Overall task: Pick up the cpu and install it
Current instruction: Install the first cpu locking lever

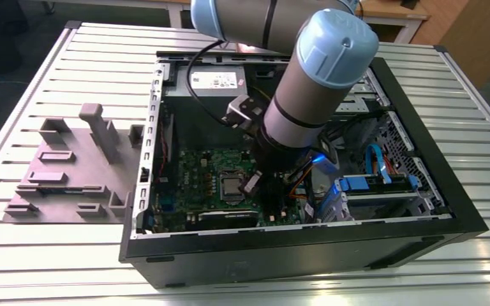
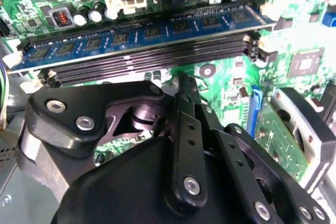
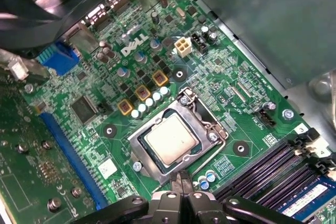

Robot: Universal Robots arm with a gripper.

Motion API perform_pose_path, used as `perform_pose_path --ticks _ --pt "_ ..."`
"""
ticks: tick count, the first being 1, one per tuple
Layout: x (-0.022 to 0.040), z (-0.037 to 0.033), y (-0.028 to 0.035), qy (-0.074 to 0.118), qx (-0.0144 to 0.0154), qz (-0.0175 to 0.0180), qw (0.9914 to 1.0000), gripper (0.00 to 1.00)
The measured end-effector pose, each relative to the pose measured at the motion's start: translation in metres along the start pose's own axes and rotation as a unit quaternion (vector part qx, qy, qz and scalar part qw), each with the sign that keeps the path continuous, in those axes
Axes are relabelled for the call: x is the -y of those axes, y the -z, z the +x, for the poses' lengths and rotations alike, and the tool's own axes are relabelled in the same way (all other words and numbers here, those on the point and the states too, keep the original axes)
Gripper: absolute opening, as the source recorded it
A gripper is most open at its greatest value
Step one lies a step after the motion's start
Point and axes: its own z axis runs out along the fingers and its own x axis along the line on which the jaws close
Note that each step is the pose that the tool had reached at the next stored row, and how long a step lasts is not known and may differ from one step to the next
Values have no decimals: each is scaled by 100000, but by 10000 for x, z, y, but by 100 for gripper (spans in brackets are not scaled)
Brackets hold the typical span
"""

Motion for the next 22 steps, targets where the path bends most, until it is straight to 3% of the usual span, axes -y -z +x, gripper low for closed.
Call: perform_pose_path --ticks 13,15,22 --pt "-5 4 9 349 38 7 99999 10" --pt "-10 6 34 357 125 -32 99999 10" --pt "-25 24 149 345 26 7 99999 10"
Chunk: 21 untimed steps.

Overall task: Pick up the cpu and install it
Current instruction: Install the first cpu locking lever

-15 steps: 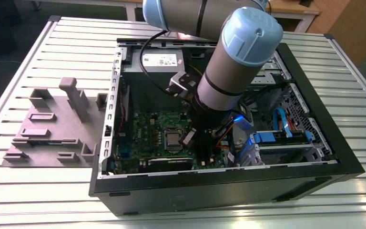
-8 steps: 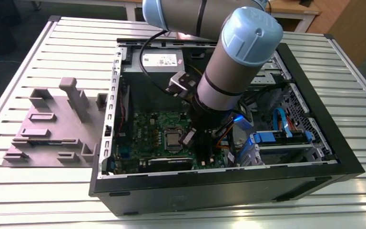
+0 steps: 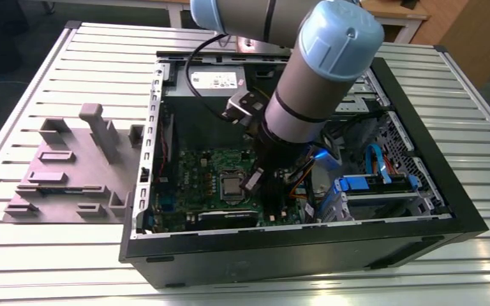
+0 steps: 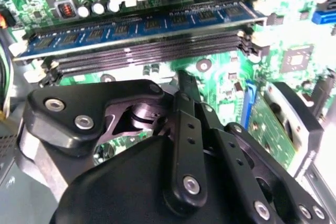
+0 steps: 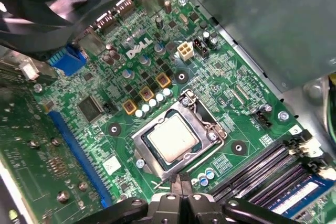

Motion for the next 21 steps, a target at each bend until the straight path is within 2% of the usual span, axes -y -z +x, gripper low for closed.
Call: perform_pose_path --ticks 6,9,14,16,21 --pt "-26 27 191 1 -8 3 100000 10" --pt "-34 33 196 4 7 8 100000 10" --pt "-147 109 160 25 251 75 100000 10" --pt "-165 115 173 17 282 128 100000 10" --pt "-195 143 382 29 316 124 99999 10"
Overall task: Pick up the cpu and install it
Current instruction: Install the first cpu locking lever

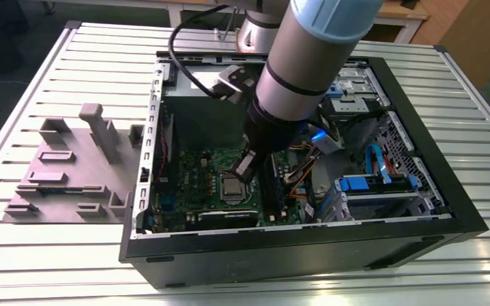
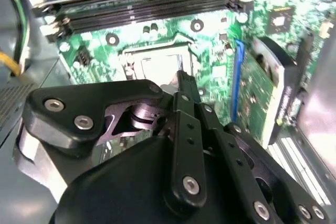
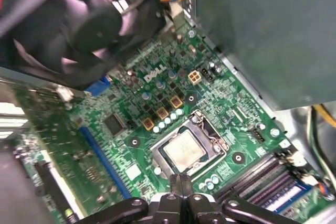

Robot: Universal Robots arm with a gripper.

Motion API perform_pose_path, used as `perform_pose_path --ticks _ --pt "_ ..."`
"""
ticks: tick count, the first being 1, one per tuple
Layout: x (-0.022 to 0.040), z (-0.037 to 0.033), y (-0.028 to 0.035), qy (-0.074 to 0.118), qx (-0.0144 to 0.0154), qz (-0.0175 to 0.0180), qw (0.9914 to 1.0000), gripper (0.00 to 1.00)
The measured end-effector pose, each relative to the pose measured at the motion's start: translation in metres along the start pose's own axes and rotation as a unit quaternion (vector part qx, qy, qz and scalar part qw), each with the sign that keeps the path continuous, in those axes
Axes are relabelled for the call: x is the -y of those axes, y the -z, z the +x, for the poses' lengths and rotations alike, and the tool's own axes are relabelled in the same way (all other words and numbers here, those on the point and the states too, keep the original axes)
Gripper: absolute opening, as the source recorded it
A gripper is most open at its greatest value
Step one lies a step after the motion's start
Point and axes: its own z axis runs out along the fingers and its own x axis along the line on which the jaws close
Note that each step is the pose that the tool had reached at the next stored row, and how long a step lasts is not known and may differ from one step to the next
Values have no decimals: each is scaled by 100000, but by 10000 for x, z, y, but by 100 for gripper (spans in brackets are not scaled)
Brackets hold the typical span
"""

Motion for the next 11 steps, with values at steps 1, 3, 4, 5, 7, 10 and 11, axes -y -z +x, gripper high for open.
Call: perform_pose_path --ticks 1,3,4,5,7,10,11 --pt "-7 6 47 -1 -1 1 100000 10" --pt "-15 14 105 -1 17 24 100000 10" --pt "-16 13 107 -4 19 43 100000 10" --pt "-16 13 107 -7 6 50 100000 10" --pt "-16 13 107 -8 -3 55 100000 10" --pt "-16 14 108 -12 -25 64 100000 10" --pt "-16 13 108 -14 -27 68 100000 10"
